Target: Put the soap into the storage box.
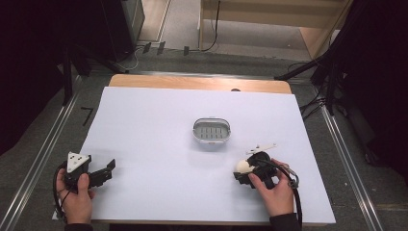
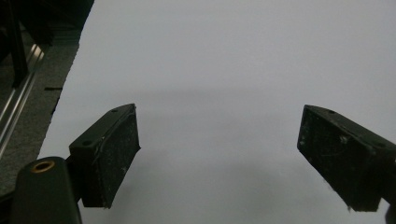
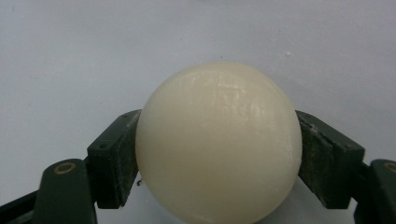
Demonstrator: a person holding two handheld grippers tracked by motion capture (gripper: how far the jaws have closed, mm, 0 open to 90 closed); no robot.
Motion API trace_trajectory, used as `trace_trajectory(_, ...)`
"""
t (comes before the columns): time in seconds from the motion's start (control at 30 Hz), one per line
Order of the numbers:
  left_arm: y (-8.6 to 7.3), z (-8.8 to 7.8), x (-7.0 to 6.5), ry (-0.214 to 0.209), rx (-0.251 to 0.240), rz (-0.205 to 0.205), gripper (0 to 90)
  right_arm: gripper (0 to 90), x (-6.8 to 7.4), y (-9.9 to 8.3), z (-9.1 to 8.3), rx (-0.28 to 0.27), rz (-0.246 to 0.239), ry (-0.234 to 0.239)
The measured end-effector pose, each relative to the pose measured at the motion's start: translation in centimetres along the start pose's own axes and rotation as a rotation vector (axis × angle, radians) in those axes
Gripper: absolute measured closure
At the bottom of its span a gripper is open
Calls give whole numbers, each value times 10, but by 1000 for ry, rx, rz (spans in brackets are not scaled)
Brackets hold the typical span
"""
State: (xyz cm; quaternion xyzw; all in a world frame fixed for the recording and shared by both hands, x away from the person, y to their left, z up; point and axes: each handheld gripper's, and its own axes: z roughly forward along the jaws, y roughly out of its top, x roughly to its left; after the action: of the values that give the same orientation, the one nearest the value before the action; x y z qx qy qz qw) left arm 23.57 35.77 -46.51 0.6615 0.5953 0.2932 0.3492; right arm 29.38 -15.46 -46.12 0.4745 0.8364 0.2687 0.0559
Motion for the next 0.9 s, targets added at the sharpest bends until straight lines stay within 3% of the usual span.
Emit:
trace_trajectory(0.53,0,0,0,-2,0,-1,138,247,5,0,0,-12,-27,-32)
trace_trajectory(0.9,0,0,0,-1,-2,1,138,248,7,5,-9,-31,-23,-22)
